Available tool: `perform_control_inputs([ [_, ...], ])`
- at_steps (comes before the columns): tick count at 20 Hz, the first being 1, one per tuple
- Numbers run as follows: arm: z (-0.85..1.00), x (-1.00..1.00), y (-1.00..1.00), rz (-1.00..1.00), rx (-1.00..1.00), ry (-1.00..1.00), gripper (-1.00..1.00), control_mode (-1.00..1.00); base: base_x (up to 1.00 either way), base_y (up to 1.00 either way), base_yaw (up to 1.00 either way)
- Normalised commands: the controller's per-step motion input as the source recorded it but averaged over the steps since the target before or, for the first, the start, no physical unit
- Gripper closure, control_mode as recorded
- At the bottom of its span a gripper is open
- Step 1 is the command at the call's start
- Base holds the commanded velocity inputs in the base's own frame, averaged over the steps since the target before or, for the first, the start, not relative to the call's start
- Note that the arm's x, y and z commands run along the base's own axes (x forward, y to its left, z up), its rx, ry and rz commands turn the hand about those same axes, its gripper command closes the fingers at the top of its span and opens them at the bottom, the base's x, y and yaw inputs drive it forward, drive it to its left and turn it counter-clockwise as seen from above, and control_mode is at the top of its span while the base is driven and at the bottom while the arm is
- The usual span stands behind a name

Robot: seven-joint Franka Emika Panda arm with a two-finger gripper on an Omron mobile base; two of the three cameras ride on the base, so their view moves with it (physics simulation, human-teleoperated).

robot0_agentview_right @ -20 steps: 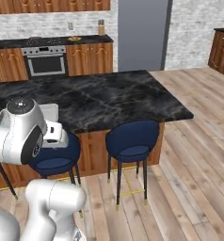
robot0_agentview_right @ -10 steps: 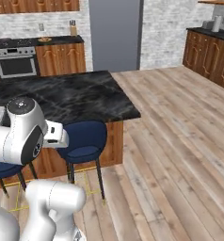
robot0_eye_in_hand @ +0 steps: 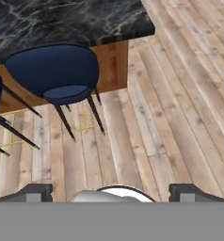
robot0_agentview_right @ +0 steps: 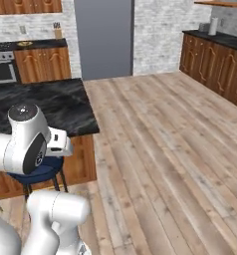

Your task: Place the cold items (avocado and tangerine) from the fridge in one tupperware on the dining counter. Place the warm items (kebab skewer and hot dog) in the stove area in another tupperware.

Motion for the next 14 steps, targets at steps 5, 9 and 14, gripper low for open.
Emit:
perform_control_inputs([
  [5, 0.00, 0.00, 0.00, 0.00, 0.00, 0.00, -1.00, 1.00, 0.87, -0.99, 0.00],
  [9, 0.00, 0.00, 0.00, 0.00, 0.00, 0.00, -1.00, 1.00, 0.91, -0.91, 0.03],
  [14, 0.00, 0.00, 0.00, 0.00, 0.00, 0.00, -1.00, 1.00, 1.00, -0.64, 0.27],
])
